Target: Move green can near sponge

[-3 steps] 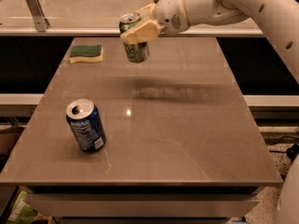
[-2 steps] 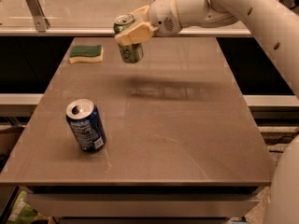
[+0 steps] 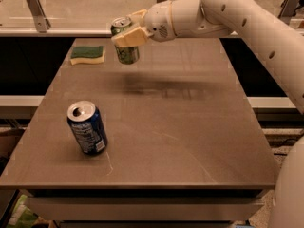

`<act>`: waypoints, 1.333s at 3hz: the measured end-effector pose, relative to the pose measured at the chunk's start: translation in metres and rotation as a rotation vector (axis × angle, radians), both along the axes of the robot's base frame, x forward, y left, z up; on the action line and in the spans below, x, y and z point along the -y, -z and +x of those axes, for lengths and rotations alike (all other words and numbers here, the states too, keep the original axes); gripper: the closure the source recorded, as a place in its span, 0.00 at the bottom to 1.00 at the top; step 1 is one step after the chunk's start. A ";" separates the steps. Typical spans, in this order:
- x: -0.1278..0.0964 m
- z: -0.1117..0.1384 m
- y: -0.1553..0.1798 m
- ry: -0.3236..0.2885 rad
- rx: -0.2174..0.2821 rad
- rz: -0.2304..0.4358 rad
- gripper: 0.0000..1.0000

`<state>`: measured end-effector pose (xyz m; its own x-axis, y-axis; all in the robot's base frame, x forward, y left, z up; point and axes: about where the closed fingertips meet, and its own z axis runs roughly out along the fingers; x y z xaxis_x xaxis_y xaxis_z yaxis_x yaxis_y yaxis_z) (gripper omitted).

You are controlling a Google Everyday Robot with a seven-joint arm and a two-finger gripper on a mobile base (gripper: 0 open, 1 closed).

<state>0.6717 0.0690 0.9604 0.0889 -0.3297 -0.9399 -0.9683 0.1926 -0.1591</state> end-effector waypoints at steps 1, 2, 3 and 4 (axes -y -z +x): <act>-0.004 0.016 0.011 0.022 0.010 0.019 1.00; -0.013 0.032 0.029 0.021 -0.005 0.030 1.00; -0.036 0.051 0.060 0.003 -0.046 0.030 1.00; -0.045 0.056 0.068 -0.004 -0.054 0.026 1.00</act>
Offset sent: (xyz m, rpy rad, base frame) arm 0.0522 0.0180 -0.0489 0.0430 0.0201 -0.0267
